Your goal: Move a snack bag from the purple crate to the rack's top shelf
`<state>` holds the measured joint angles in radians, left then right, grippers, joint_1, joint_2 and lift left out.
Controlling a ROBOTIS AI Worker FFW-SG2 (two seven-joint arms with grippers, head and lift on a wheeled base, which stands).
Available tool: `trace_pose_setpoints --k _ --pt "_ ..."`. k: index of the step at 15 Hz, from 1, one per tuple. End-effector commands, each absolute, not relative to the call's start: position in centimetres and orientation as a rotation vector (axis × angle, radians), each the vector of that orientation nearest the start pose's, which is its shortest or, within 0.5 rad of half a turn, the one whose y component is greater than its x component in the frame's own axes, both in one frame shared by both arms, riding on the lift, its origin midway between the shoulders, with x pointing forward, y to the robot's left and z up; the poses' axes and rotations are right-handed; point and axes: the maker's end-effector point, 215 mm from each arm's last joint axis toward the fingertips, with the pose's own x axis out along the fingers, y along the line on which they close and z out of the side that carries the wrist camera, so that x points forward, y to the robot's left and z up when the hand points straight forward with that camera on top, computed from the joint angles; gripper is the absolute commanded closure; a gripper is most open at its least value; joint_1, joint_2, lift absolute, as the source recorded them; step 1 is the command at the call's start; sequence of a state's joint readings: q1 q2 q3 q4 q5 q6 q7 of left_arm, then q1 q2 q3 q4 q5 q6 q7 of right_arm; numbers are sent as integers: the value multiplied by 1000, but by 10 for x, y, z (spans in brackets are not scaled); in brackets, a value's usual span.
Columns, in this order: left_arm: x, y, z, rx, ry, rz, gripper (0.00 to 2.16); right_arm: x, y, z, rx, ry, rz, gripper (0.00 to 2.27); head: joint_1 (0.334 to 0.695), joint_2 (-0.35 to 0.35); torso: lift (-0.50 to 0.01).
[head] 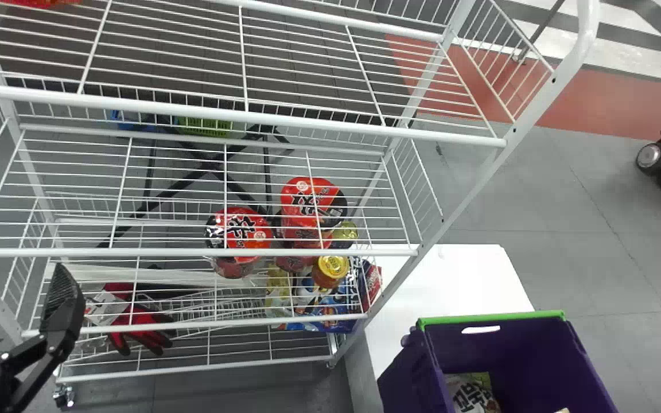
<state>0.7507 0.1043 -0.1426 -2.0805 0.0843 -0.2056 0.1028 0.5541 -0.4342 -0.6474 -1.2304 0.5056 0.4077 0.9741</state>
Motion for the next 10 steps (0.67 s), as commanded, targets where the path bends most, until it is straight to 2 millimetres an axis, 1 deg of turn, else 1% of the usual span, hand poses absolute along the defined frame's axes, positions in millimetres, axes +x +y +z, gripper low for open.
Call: trace_pose_setpoints --k 1,7,10 --pt "356 183 -360 -96 56 -55 87 60 -627 -639 -214 1465 161 1426 695 -350 -252" --pt "354 183 -357 -93 52 -51 87 65 -625 -636 -211 1450 165 1426 695 -350 -228" --pt "352 184 -356 -96 54 -48 87 72 -624 -631 -199 1429 170 1423 695 -350 -216"
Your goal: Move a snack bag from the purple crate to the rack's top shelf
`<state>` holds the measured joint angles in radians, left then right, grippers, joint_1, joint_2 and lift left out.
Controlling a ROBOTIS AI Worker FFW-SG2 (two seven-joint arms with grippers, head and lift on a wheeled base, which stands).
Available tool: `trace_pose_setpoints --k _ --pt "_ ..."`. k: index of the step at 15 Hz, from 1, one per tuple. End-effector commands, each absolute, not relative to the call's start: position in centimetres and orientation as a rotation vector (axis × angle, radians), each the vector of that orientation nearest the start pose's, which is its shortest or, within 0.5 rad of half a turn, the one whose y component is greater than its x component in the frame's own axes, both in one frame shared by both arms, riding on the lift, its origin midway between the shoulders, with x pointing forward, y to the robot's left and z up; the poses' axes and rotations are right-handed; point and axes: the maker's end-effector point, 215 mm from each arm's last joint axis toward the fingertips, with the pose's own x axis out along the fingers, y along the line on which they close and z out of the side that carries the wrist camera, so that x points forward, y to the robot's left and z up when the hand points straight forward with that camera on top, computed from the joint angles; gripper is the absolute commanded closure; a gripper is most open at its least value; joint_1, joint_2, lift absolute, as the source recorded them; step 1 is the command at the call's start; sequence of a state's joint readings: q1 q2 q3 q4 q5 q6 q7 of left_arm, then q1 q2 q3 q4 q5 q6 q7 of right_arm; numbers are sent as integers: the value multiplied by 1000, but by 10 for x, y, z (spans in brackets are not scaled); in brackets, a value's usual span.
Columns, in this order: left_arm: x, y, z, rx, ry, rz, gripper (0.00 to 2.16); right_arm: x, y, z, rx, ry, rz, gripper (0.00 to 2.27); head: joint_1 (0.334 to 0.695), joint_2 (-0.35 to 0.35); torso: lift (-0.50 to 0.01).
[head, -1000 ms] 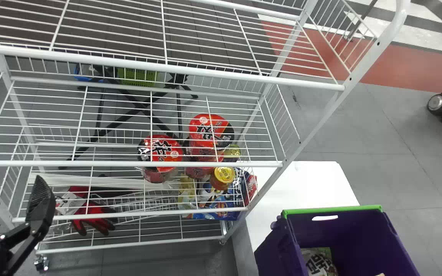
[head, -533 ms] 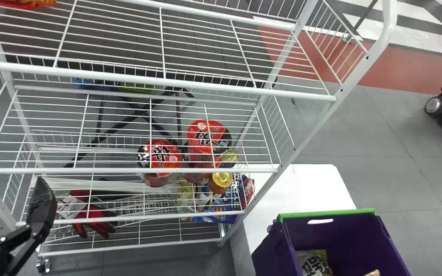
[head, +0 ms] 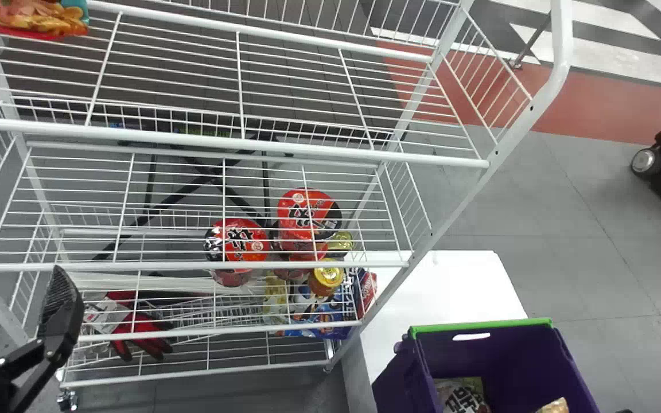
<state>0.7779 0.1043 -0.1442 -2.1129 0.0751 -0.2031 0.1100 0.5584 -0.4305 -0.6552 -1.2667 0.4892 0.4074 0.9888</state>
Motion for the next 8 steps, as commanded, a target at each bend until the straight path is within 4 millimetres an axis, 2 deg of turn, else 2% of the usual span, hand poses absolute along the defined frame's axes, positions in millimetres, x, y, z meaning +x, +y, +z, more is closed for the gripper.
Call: trace_pose_setpoints --k 1,8 --pt "352 184 -356 -96 52 -48 87 73 -625 -630 -199 1428 166 1426 695 -350 -213" --pt "352 181 -355 -96 50 -44 87 86 -626 -623 -218 1405 166 1423 695 -350 -185"
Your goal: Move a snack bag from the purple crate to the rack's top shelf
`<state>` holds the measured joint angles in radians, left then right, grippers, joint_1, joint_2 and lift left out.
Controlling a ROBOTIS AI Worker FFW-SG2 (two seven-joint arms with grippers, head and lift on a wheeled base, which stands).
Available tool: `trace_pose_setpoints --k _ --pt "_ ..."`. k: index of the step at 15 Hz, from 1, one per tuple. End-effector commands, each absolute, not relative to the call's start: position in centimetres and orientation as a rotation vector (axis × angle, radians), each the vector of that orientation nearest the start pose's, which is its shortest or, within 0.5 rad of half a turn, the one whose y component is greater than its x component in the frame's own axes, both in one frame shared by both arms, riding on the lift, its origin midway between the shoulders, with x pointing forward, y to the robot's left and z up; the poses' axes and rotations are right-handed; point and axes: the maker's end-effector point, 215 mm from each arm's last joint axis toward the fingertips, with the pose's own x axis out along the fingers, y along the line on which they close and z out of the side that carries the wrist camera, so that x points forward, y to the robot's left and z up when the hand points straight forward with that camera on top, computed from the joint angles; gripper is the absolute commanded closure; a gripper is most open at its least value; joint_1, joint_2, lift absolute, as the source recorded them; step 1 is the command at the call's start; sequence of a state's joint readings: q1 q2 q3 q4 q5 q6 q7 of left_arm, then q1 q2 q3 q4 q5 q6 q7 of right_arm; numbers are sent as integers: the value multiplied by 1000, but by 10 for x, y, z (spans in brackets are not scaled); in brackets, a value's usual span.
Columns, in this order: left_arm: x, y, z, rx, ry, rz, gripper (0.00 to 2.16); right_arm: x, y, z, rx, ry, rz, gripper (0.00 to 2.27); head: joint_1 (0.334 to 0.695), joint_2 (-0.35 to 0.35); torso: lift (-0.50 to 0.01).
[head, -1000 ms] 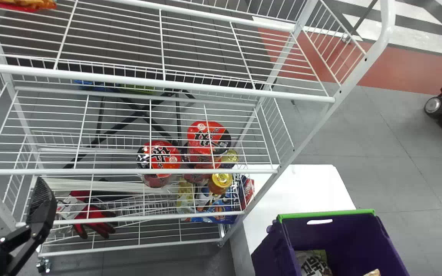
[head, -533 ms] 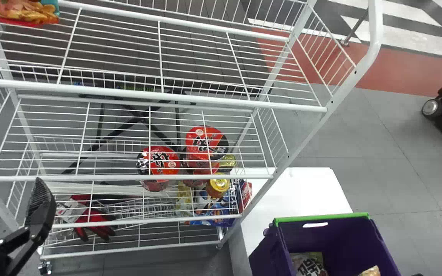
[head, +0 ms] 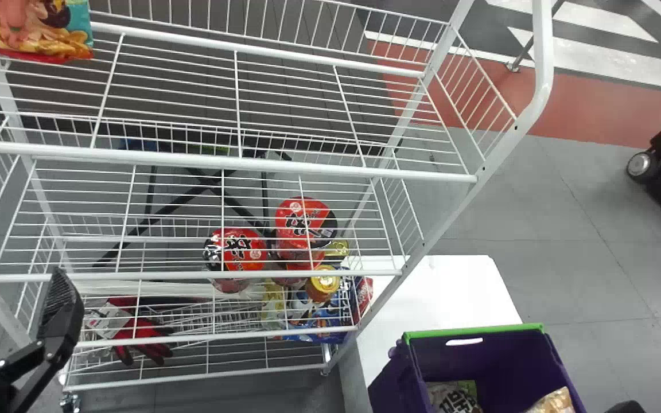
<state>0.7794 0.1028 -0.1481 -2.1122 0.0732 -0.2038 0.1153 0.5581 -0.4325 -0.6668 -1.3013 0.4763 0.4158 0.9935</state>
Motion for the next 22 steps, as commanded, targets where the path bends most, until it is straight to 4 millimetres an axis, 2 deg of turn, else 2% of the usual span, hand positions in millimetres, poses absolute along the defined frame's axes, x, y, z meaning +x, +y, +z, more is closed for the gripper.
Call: trace_pose_setpoints --k 1,7,22 --pt "351 179 -355 -90 49 -47 87 88 -626 -622 -219 1403 164 1423 695 -350 -181" --pt "351 175 -354 -93 50 -54 87 96 -627 -616 -210 1386 159 1423 695 -350 -157" --pt "356 176 -351 -87 40 -51 87 103 -622 -611 -130 1404 130 1423 695 -350 -97"
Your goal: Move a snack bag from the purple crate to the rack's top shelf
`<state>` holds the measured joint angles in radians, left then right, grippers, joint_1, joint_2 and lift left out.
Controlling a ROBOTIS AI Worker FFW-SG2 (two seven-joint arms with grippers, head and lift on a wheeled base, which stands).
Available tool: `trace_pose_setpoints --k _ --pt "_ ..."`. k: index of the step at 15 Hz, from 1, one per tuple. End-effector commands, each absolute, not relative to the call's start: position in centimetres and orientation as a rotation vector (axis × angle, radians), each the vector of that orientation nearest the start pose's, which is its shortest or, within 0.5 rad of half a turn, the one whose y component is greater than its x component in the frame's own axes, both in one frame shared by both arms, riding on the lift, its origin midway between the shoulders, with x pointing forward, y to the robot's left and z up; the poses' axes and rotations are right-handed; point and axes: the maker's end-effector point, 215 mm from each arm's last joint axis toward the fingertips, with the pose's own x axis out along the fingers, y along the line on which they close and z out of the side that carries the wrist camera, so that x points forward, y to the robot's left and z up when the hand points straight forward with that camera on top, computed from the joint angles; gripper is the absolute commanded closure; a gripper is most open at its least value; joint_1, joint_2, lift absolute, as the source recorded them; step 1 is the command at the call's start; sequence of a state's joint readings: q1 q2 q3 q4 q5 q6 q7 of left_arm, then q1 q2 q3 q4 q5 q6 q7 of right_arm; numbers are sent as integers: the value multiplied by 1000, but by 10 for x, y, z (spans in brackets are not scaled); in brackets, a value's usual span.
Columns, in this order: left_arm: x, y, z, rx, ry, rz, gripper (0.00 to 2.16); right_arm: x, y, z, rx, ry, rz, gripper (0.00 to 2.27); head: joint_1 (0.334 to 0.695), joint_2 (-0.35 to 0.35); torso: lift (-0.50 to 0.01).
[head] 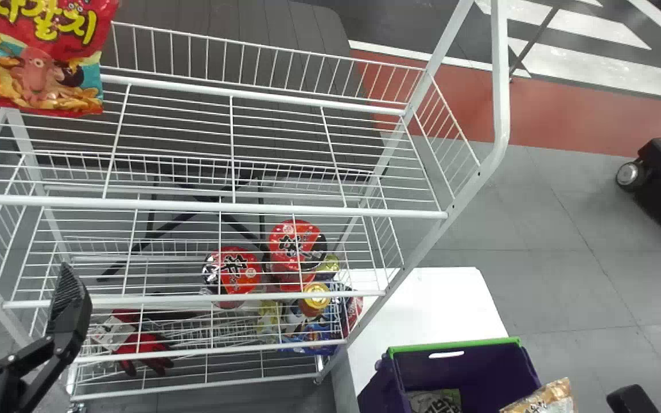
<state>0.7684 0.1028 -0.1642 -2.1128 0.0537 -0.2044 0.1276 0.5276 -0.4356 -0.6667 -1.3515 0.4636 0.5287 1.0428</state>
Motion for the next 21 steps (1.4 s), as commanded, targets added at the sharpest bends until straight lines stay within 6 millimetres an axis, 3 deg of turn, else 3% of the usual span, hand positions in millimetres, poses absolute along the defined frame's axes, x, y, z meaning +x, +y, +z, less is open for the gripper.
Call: trace_pose_setpoints --k 1,21 --pt "356 176 -351 -87 39 -49 87 104 -622 -611 -129 1405 128 1423 695 -350 -94" --pt "359 177 -354 -91 44 -46 87 115 -625 -609 -146 1393 125 1423 695 -350 -14"
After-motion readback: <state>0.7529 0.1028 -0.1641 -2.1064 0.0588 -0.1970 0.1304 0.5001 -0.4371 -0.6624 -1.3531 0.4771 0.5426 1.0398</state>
